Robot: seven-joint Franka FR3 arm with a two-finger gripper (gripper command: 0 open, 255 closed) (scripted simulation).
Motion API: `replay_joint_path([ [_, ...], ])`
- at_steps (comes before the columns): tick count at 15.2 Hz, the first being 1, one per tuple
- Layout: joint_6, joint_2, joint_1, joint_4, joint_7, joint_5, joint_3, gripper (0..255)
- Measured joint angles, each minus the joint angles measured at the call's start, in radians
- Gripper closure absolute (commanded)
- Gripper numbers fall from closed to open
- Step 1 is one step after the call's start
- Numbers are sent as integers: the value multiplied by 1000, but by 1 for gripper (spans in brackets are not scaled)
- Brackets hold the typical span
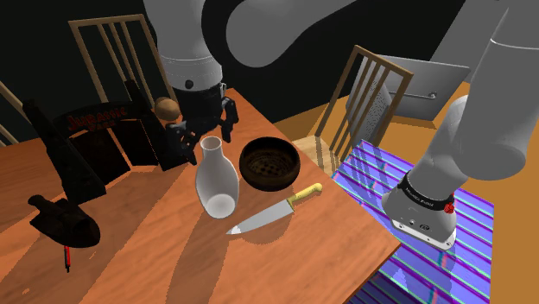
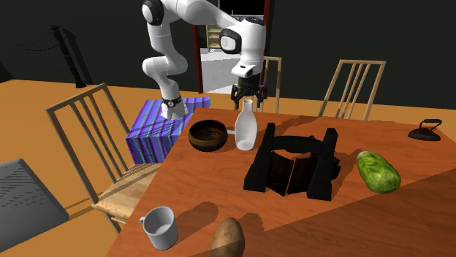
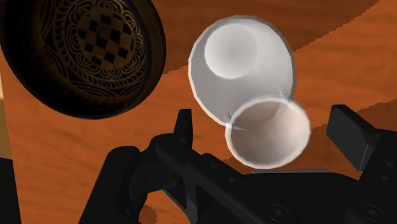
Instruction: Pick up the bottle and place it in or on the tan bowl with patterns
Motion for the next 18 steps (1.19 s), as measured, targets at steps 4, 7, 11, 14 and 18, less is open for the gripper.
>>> replay_joint_path([
  [4,19,2,0,-17,1,-2,-1,0],
  [7,21,2,0,-18,2,-2,-1,0],
  [11,21,2,0,-18,2,-2,-1,255],
  [14,21,2,0,-18,2,-2,-1,255],
  [18,21,2,0,-18,2,-2,-1,255],
])
